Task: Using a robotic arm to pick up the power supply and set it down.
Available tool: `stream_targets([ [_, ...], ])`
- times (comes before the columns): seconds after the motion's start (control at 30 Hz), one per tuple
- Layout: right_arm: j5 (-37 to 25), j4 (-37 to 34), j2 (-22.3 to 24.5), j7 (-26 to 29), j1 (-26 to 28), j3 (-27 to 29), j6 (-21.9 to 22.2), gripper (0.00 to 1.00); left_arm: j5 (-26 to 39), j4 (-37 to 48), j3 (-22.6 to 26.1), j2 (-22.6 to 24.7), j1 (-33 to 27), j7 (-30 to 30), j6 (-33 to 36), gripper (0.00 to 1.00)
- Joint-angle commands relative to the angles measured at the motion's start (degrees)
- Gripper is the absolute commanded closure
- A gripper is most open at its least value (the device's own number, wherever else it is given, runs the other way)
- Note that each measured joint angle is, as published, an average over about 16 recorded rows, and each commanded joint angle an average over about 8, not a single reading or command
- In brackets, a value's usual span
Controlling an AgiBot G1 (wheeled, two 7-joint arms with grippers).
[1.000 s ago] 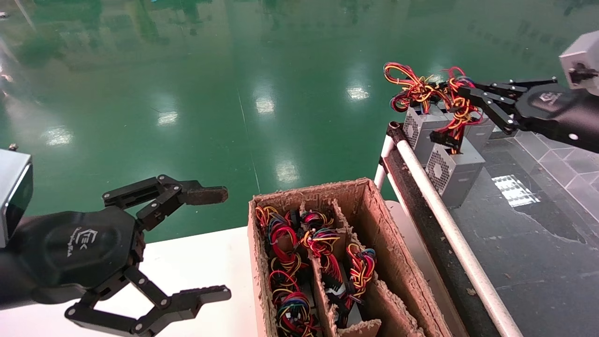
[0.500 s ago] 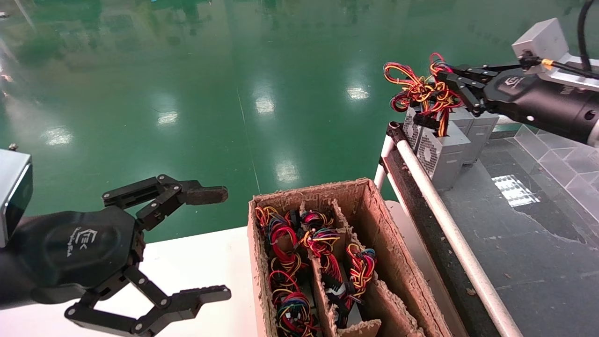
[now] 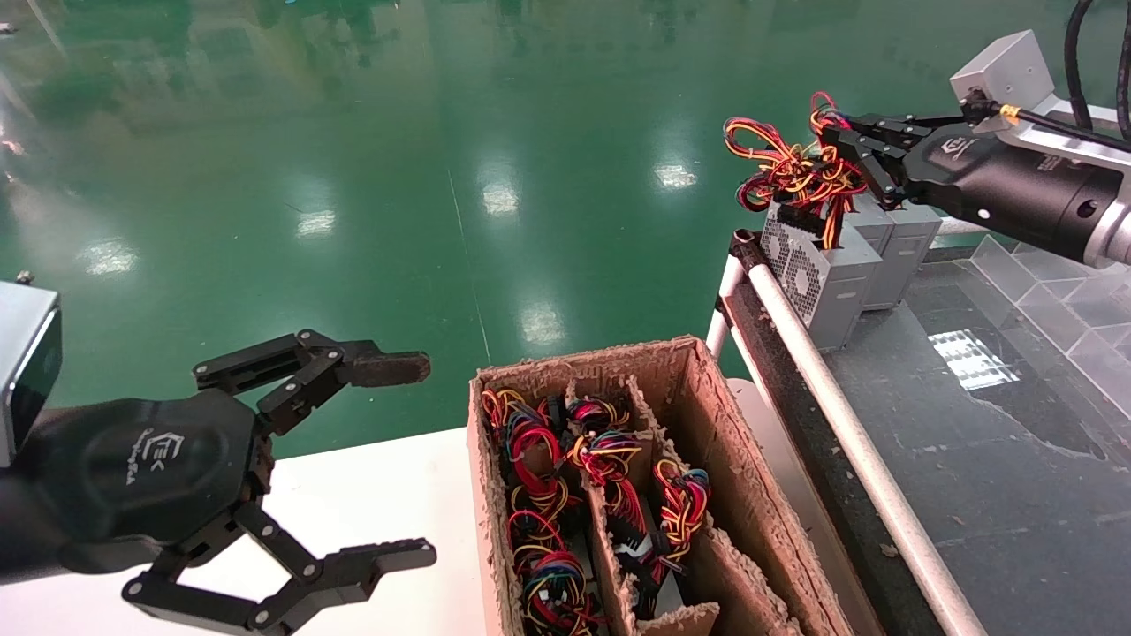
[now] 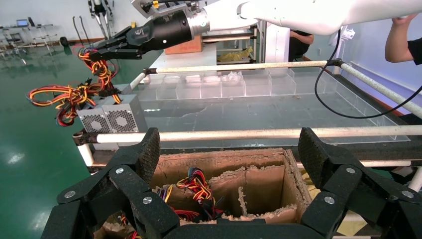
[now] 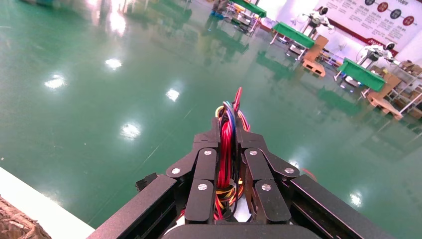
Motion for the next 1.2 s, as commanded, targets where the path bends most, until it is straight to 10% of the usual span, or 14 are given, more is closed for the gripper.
stream_targets([
  [0.03,-0.06,-0.33,-0.14,0.02,0.05,-0.03,0.22,0.07,0.00,0.00,0.00,0.00,0.00,0.00,0.00,0.00],
  [1.2,4.04,4.24,2.25,2.47,-3.17,1.06,-3.89,0.00,-0.01,0.02,0.01,-0.01,0.01,0.01,-0.01,0.00],
])
